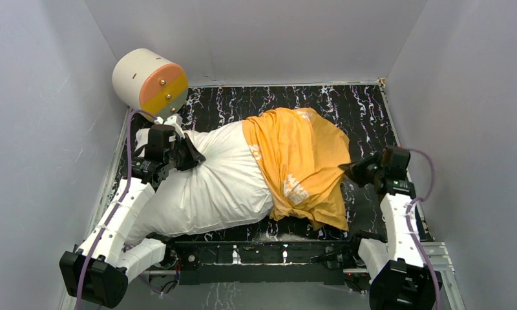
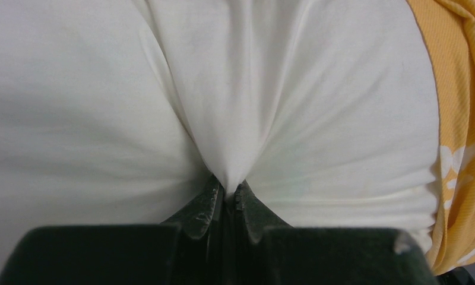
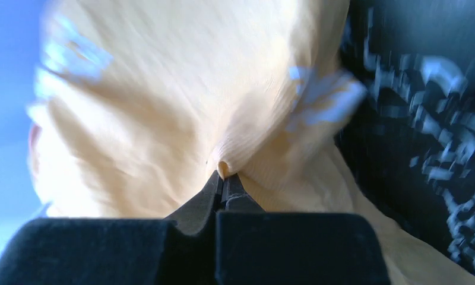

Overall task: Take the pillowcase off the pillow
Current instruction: Remove the pillow from the pillowcase.

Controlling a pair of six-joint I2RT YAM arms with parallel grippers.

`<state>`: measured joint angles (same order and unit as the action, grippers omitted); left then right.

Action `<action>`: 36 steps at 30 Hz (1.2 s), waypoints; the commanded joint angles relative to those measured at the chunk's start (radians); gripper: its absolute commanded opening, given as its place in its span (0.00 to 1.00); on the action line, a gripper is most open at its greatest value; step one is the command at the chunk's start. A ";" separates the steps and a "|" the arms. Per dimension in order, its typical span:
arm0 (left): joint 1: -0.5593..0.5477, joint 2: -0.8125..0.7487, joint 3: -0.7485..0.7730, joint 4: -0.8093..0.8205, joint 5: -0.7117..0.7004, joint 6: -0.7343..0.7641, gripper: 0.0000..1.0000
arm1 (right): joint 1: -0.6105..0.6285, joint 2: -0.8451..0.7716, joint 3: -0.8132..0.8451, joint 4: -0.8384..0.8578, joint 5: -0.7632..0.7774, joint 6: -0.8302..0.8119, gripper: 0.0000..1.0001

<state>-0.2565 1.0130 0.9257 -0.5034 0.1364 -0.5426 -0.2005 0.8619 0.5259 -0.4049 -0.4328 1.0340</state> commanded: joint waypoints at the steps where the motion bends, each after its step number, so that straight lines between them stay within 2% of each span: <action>1: 0.010 -0.019 -0.010 -0.143 -0.110 0.026 0.00 | -0.003 -0.007 0.279 -0.078 0.507 -0.217 0.00; 5: 0.010 -0.044 -0.013 -0.178 -0.217 0.023 0.00 | -0.003 0.004 0.406 -0.087 0.822 -0.331 0.00; 8: 0.010 -0.050 -0.002 -0.224 -0.300 0.012 0.00 | -0.003 0.034 0.457 -0.092 0.882 -0.375 0.00; 13: 0.010 -0.074 0.002 -0.269 -0.380 -0.002 0.00 | -0.002 0.071 0.489 -0.072 0.824 -0.391 0.00; 17: 0.010 -0.097 -0.006 -0.234 -0.347 0.032 0.00 | -0.002 0.154 0.507 -0.078 0.540 -0.435 0.00; 20: 0.010 -0.099 0.005 -0.182 -0.214 0.062 0.00 | -0.003 0.237 0.508 -0.138 0.314 -0.432 0.20; 22: 0.010 -0.107 0.013 -0.145 -0.119 0.074 0.22 | -0.003 0.280 0.503 -0.184 0.225 -0.407 0.43; 23: 0.010 -0.114 0.020 -0.127 -0.069 0.081 0.26 | -0.004 0.296 0.496 -0.198 0.191 -0.403 0.54; 26: 0.010 -0.137 0.040 -0.095 -0.001 0.084 0.28 | -0.004 0.327 0.480 -0.240 0.139 -0.408 0.72; 28: 0.010 -0.145 0.064 -0.089 0.024 0.085 0.42 | -0.004 0.334 0.484 -0.281 0.155 -0.427 0.88; 29: 0.010 -0.145 0.077 -0.090 0.038 0.085 0.54 | -0.004 0.332 0.485 -0.303 0.190 -0.410 0.94; 30: 0.010 -0.144 0.091 -0.089 0.057 0.087 0.62 | -0.005 0.325 0.488 -0.317 0.222 -0.392 0.97; 31: 0.010 -0.141 0.106 -0.089 0.084 0.092 0.67 | -0.005 0.321 0.497 -0.342 0.257 -0.385 0.98; 36: 0.010 -0.108 0.178 -0.072 0.263 0.151 0.77 | -0.006 0.284 0.548 -0.473 0.348 -0.316 0.99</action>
<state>-0.2501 0.8921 1.0306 -0.5724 0.2123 -0.4526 -0.1974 1.2018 1.0023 -0.7609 -0.1585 0.6483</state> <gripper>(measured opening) 0.751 0.983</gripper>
